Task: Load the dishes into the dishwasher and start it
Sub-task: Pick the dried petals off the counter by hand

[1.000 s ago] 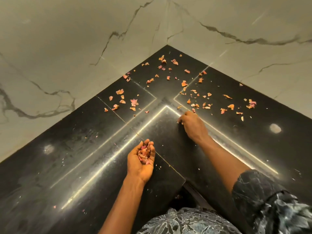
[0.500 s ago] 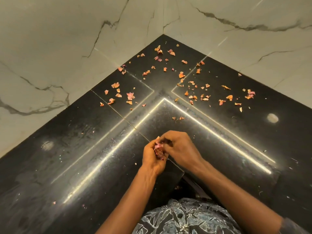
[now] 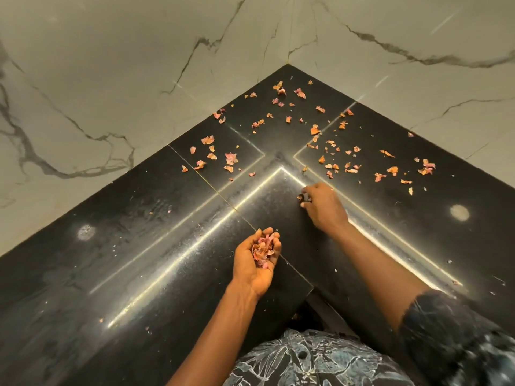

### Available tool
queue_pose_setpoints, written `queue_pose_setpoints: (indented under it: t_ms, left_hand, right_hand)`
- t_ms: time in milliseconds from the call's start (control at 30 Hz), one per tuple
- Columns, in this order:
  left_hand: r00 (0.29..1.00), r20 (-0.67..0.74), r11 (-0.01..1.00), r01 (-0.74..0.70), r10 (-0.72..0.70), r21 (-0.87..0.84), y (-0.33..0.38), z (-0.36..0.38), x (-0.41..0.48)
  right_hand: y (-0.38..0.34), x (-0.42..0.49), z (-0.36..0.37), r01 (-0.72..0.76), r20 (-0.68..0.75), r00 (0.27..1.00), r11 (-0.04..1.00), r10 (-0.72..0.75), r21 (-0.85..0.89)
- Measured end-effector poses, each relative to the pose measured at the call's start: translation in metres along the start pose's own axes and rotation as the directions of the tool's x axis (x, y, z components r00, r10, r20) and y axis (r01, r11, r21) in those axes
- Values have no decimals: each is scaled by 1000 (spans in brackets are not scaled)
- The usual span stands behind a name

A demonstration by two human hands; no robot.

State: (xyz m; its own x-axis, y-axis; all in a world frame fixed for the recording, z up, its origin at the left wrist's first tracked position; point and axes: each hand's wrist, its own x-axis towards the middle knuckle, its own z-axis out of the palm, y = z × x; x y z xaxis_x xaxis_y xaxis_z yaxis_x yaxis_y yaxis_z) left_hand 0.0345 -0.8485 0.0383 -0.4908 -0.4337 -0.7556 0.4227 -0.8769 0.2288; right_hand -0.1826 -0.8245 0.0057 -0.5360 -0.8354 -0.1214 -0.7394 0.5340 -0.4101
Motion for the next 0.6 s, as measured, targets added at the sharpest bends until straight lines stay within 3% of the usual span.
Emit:
queue_pose_setpoints:
  t_ms: [100, 233, 300, 433, 500, 600]
  left_hand:
    - [1000, -8, 1000, -11, 11, -9, 2, 0, -1]
    - [1000, -6, 1000, -27, 27, -12, 3, -3, 0]
    - [1000, -6, 1000, -29, 29, -4, 2, -4, 2]
    - [999, -25, 999, -35, 35, 8, 2, -7, 6]
    - [999, -40, 999, -35, 36, 13, 2, -10, 11]
    - [1000, -27, 1000, -3, 4, 25, 0, -13, 20]
  right_hand:
    - [-15, -7, 12, 194, 35, 981, 970, -191, -150]
    - [-36, -34, 13, 302, 104, 952, 934, -287, -190]
    - [-35, -46, 10, 267, 122, 959, 960, -256, -83]
    - [-36, -66, -7, -16, 69, 998, 956, -4, 292]
    - [-55, -82, -19, -7, 30, 1000, 915, -6, 404]
    - [-86, -107, -24, 117, 40, 988, 881, -152, 458]
